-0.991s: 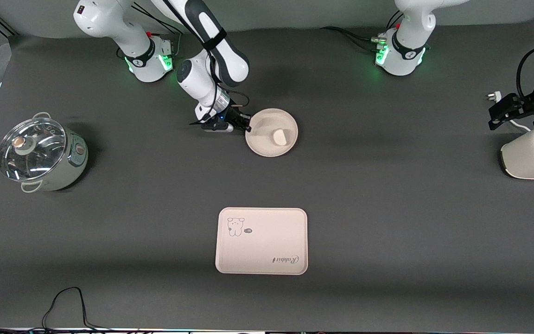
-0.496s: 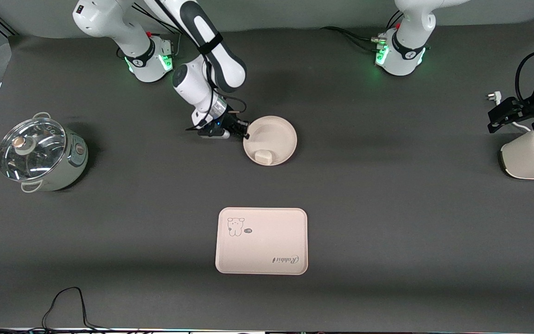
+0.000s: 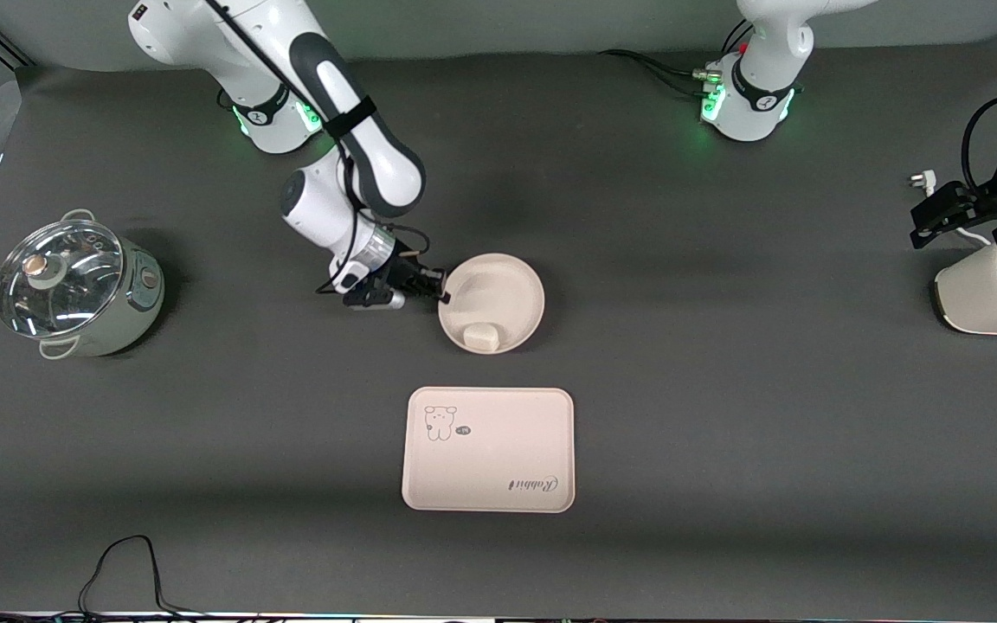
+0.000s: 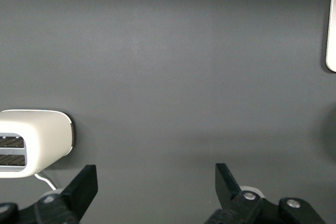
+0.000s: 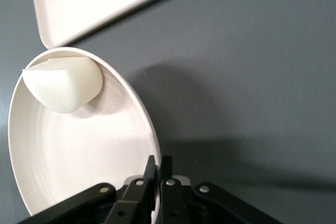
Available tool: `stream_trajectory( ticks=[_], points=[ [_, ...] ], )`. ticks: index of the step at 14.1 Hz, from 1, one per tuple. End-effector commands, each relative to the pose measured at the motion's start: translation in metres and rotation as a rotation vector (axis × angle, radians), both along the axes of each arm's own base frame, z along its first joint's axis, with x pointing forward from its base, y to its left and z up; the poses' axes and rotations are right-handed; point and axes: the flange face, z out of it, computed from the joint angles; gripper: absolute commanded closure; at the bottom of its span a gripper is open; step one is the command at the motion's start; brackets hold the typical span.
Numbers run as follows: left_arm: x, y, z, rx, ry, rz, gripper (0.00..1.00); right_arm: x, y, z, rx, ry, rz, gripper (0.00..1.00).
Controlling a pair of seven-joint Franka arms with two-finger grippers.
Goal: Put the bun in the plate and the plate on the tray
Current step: 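Lift the plate with the bun using the right gripper, then lower the plate onto the bunny-print tray with the right gripper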
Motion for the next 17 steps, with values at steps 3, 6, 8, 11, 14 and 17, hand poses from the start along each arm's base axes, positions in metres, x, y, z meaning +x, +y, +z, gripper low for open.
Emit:
stream_trajectory(
  ticks=[3,6,8,11,14,17],
  points=[
    [0.000,0.001,0.019,0.002,-0.038,0.004,0.00,0.073,0.000,0.001,0.040,-0.049,0.035,1.00],
    [-0.006,0.019,0.027,-0.007,-0.017,0.037,0.00,0.116,-0.001,0.001,0.079,-0.070,0.031,1.00],
    [-0.005,0.016,0.024,-0.006,-0.011,0.031,0.00,0.141,0.008,0.002,0.067,-0.075,0.018,1.00],
    [-0.005,0.015,0.023,-0.003,-0.008,0.040,0.00,0.180,0.019,0.002,-0.003,-0.083,0.007,1.00],
    [-0.004,0.018,0.018,-0.004,0.001,0.045,0.00,0.198,0.023,-0.010,-0.009,-0.097,0.013,1.00],
    [-0.008,0.017,0.015,-0.003,0.016,0.046,0.00,0.206,0.021,-0.035,-0.032,-0.096,0.025,1.00]
  ],
)
